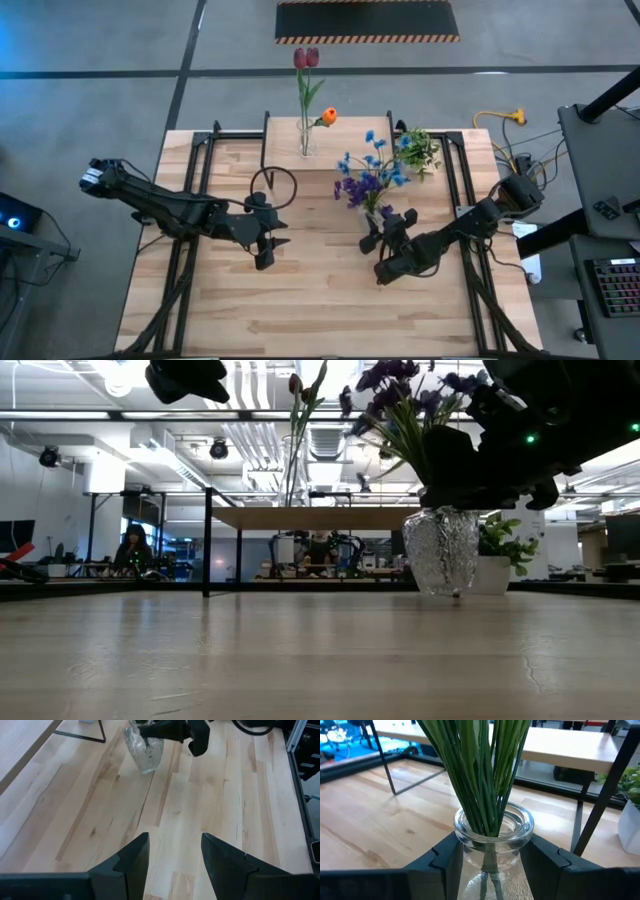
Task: Pick and place flowers into a vace then onto a shelf
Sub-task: Put the transparent vase with the flowers on the shelf
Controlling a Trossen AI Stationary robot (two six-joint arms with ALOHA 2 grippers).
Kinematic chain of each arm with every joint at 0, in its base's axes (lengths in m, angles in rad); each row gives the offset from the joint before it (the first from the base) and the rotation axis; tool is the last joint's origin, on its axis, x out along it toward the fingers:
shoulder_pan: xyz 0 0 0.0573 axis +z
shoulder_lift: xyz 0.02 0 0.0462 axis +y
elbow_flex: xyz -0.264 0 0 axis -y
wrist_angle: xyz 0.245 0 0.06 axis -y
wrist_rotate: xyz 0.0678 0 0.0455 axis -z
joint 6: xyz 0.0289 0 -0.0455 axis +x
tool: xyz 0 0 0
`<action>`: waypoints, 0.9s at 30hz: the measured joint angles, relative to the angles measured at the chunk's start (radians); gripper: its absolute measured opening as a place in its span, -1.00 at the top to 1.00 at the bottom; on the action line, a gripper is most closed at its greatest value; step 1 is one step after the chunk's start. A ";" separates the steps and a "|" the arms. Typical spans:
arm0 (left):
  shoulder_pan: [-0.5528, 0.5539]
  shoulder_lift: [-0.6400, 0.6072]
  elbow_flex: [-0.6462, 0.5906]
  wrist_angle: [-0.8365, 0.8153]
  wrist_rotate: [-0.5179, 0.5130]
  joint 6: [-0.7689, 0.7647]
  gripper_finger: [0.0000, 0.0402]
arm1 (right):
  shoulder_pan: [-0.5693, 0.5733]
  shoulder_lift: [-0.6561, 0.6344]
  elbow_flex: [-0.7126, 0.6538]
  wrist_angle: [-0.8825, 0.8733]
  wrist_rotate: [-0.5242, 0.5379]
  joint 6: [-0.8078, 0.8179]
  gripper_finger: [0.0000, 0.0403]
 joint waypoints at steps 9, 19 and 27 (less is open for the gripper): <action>0.000 0.000 0.000 -0.016 -0.004 0.000 0.19 | 0.000 -0.008 0.002 0.052 0.053 0.000 0.21; 0.000 0.000 0.000 -0.039 -0.011 0.032 0.19 | -0.007 -0.091 0.026 0.056 0.080 -0.186 0.19; 0.000 0.000 -0.003 -0.039 -0.039 0.046 0.19 | -0.052 -0.144 0.072 0.056 0.103 -0.289 0.19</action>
